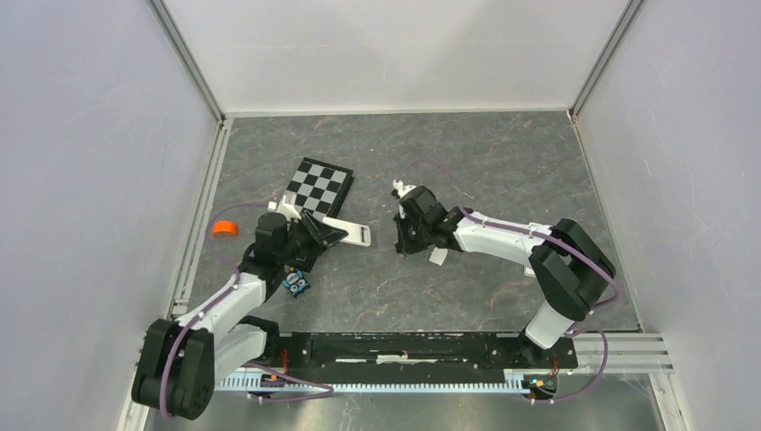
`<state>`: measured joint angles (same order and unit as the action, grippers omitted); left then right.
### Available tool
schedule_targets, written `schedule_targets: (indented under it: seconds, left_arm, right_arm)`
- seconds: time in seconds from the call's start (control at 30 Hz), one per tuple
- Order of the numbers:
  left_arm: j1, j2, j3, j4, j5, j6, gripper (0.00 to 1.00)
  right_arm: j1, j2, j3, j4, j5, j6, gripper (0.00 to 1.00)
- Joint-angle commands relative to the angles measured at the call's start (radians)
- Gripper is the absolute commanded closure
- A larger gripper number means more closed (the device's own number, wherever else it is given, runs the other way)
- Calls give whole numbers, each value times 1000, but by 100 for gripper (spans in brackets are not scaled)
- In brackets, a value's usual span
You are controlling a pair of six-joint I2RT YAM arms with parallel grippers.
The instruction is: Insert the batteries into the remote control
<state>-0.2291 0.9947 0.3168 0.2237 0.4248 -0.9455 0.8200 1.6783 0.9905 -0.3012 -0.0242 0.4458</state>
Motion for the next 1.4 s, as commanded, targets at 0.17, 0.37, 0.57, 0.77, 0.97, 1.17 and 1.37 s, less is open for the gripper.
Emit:
schedule_targets:
  seconds: [0.17, 0.37, 0.57, 0.77, 0.97, 1.17, 1.37]
  left_arm:
    - [-39, 112, -40, 339, -16, -105, 98]
    - [-41, 116, -54, 363, -12, -86, 98]
    - [-41, 109, -63, 402, -1, -80, 98]
    - [-41, 99, -70, 410, -4, -90, 98]
    - [-41, 83, -70, 404, -6, -95, 98]
    - [-41, 84, -70, 418, 0, -116, 98]
    - [-41, 84, -71, 449, 3, -139, 98]
  right_arm:
    - [-38, -6, 83, 260, -218, 343, 100]
    - [-38, 21, 118, 272, -229, 395, 100]
    - [-42, 42, 160, 191, -184, 390, 97]
    - [-41, 40, 184, 152, -125, 370, 95]
    - [-42, 50, 206, 130, -95, 362, 94]
    - [-48, 72, 214, 137, -140, 368, 93]
    - [-55, 77, 217, 123, -157, 375, 83]
